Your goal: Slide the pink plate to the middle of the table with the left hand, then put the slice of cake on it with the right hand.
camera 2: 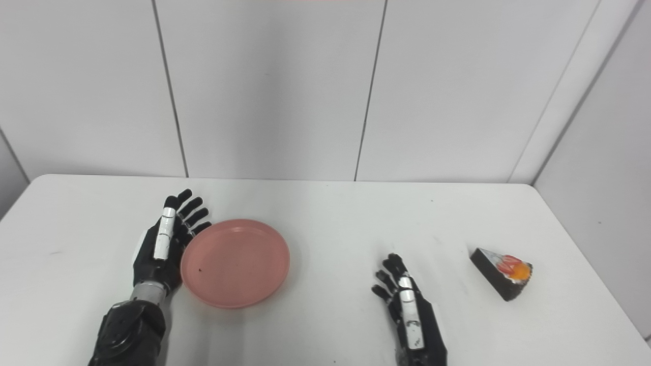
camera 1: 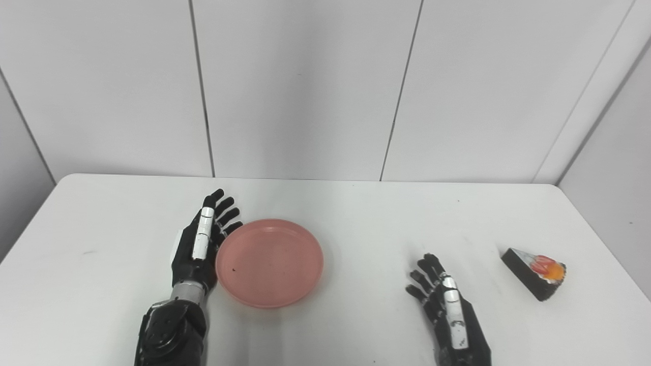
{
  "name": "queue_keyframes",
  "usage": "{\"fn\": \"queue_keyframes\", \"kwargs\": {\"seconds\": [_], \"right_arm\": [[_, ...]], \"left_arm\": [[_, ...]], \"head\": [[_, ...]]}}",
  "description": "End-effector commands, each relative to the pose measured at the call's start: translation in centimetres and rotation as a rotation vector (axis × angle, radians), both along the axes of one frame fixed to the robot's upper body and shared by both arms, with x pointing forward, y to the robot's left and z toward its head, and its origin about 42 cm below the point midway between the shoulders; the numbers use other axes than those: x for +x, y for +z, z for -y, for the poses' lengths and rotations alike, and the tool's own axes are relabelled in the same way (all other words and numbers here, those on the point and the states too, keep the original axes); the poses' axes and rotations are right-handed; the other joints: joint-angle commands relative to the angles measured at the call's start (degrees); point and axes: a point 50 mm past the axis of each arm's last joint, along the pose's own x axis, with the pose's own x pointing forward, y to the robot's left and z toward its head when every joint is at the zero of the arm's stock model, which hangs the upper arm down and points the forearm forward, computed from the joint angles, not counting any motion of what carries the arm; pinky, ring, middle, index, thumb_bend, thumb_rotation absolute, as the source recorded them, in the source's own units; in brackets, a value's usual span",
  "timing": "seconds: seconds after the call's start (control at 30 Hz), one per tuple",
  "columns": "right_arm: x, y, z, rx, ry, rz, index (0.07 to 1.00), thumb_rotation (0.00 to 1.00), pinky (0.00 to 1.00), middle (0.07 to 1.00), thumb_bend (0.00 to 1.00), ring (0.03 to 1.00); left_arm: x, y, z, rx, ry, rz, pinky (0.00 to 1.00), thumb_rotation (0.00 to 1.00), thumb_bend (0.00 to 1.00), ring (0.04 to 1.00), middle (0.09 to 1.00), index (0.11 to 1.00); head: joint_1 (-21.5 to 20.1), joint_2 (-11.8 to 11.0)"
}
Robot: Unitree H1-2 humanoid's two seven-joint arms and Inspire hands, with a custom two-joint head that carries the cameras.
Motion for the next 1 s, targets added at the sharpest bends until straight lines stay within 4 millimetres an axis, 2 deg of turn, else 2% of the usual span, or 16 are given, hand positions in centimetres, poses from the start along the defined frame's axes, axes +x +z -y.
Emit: {"fn": "queue_keyframes", "kwargs": {"seconds": [0.0, 0.07, 0.3, 0.47, 0.6, 0.77, 0.97], "right_arm": [[0.0, 1.2, -0.3, -0.010, -0.002, 0.047, 0.899, 0.90, 0.85, 0.916, 0.82, 0.892], [0.0, 1.0, -0.7, -0.010, -0.001, 0.045, 0.897, 0.89, 0.85, 0.913, 0.83, 0.892], [-0.1, 0.2, -2.0, -0.014, -0.013, 0.031, 0.897, 0.88, 0.84, 0.903, 0.82, 0.882], [-0.2, -0.1, -3.0, -0.015, -0.006, 0.021, 0.910, 0.89, 0.85, 0.916, 0.82, 0.891], [-0.3, 0.0, -3.5, -0.011, -0.007, 0.018, 0.909, 0.90, 0.85, 0.917, 0.78, 0.895], [-0.3, 0.0, -3.4, -0.020, -0.009, 0.022, 0.915, 0.90, 0.85, 0.926, 0.75, 0.900], [-0.1, -0.4, -2.4, -0.100, -0.025, 0.053, 0.917, 0.94, 0.81, 0.920, 0.72, 0.882]], "left_arm": [[-0.3, -0.2, 0.6, -0.002, -0.015, -0.016, 0.80, 0.79, 0.78, 0.849, 0.860, 0.833], [-0.4, -0.5, 1.1, -0.006, -0.020, -0.021, 0.82, 0.79, 0.77, 0.863, 0.863, 0.838], [-0.4, -1.2, 1.5, -0.050, -0.009, -0.024, 0.87, 0.80, 0.75, 0.894, 0.897, 0.881], [-0.2, -0.9, 1.5, -0.096, 0.003, -0.027, 0.88, 0.82, 0.72, 0.909, 0.920, 0.915], [-0.3, -0.8, 1.8, -0.102, -0.014, -0.022, 0.88, 0.82, 0.72, 0.912, 0.923, 0.912], [-0.6, -1.1, 2.2, -0.127, -0.020, -0.033, 0.89, 0.80, 0.70, 0.911, 0.911, 0.926], [-0.9, -1.7, 2.7, -0.144, -0.023, -0.011, 0.90, 0.78, 0.71, 0.914, 0.912, 0.915]], "head": [[-0.01, 0.05], [-1.52, -1.85], [-4.83, -4.40], [-7.51, -5.11], [-9.38, -4.49], [-9.46, -4.71], [-7.95, -5.30]]}}
